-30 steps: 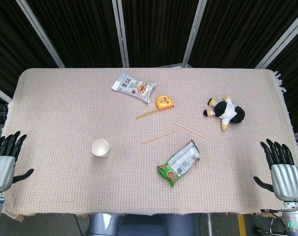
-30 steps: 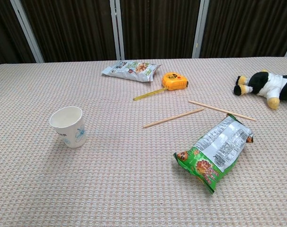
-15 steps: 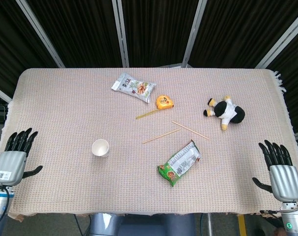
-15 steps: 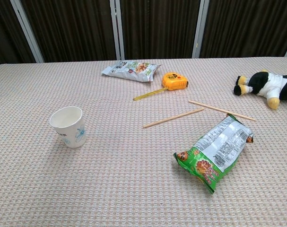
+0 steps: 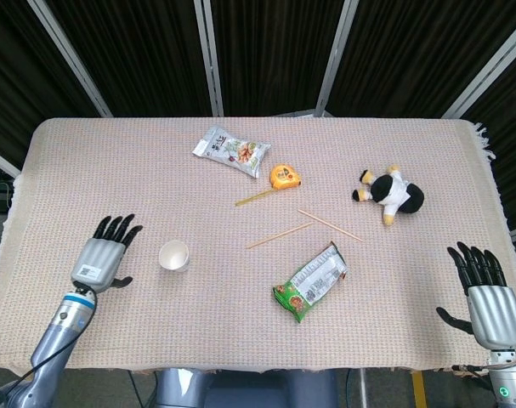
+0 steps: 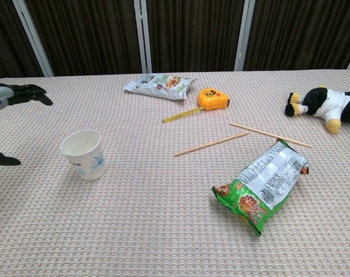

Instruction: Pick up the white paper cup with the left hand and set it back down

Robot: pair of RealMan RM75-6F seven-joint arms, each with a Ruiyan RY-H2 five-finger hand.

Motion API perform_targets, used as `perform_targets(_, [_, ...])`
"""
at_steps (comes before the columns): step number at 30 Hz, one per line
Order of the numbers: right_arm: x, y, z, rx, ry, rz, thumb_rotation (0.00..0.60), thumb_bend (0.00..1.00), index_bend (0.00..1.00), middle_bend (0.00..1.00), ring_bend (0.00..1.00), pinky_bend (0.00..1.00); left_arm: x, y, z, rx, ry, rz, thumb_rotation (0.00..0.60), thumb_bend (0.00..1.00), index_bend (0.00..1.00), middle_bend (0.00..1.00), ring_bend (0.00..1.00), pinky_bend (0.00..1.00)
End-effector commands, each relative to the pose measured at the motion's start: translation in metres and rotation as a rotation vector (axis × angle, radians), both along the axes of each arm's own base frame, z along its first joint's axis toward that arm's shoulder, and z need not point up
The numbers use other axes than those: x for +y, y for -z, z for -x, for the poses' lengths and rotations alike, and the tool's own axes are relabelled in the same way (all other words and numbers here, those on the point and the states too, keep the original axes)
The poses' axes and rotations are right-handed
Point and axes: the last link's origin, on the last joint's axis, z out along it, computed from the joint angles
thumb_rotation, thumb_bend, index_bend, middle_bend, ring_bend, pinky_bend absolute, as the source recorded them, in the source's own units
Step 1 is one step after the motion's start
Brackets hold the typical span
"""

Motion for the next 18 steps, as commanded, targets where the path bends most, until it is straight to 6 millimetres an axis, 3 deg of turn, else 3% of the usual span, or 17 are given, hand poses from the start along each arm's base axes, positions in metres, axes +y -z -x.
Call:
perform_targets(1, [0.0,-0.001,0.0,-0.001,-0.001,0.0,0.6,0.02,0.0,0.0,0.0,0.0,0.008,0.02,-0.026,-0.011,0.016,0.048,0.6,0.0,0.12,0.0,0.0,0.0])
perform_targets(8, [0.0,-0.003,0.001,-0.013,-0.002,0.004,0.6,0.02,0.0,0.0,0.0,0.0,0.016,0.039,-0.045,-0.005,0.006,0.082,0.6,0.0,0.13,0.0,0.0,0.0])
perform_targets(18, [0.0,-0.008,0.002,-0.031,-0.01,0.015,0.6,0.02,0.0,0.0,0.0,0.0,0.024,0.056,-0.055,0.005,-0.038,0.114,0.6,0.04,0.18,0.0,0.0,0.0])
